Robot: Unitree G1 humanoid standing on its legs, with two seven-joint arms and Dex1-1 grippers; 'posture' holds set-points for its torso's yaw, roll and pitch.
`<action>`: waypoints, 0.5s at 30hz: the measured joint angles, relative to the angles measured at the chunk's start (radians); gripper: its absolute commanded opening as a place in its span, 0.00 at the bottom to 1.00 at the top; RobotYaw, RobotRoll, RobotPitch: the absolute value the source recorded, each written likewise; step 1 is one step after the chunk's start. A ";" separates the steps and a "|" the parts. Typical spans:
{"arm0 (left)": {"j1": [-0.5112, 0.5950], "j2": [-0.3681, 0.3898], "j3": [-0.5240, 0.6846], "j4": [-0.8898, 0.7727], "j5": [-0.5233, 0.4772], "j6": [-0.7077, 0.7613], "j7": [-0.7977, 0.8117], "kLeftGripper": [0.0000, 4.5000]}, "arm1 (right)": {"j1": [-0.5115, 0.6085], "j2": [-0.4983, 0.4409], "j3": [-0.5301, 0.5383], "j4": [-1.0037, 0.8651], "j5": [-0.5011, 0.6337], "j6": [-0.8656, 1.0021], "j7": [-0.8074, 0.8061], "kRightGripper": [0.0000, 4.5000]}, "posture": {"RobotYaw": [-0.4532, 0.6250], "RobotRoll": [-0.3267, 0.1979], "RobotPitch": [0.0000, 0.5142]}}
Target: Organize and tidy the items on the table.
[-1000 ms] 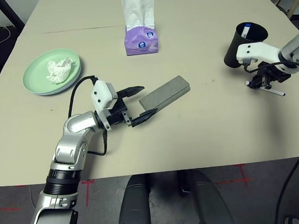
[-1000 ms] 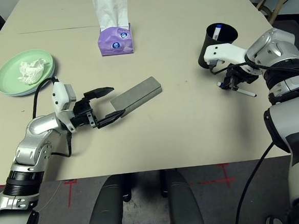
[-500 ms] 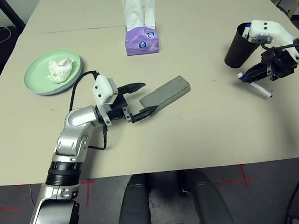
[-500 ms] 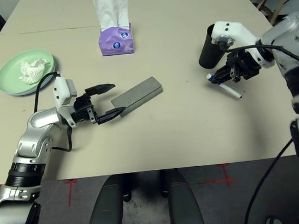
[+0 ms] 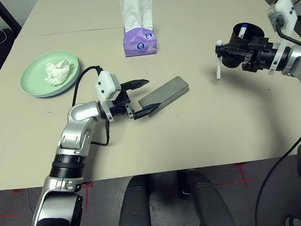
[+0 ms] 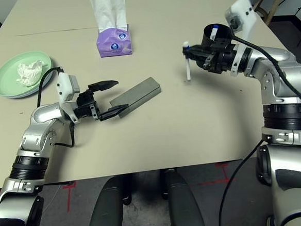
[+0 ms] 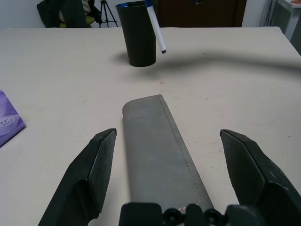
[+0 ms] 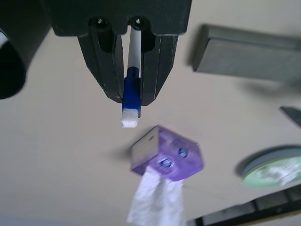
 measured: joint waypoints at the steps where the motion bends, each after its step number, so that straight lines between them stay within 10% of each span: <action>1: 0.000 0.000 0.000 0.001 0.000 0.000 -0.001 1.00 | 0.009 0.015 0.001 -0.001 0.000 -0.014 -0.032 0.07 | 0.46 0.62 0.36; 15: -0.001 0.000 0.000 0.008 0.005 -0.003 -0.002 1.00 | -0.145 0.074 -0.028 0.097 -0.012 -0.304 -0.376 0.07 | 0.46 0.62 0.34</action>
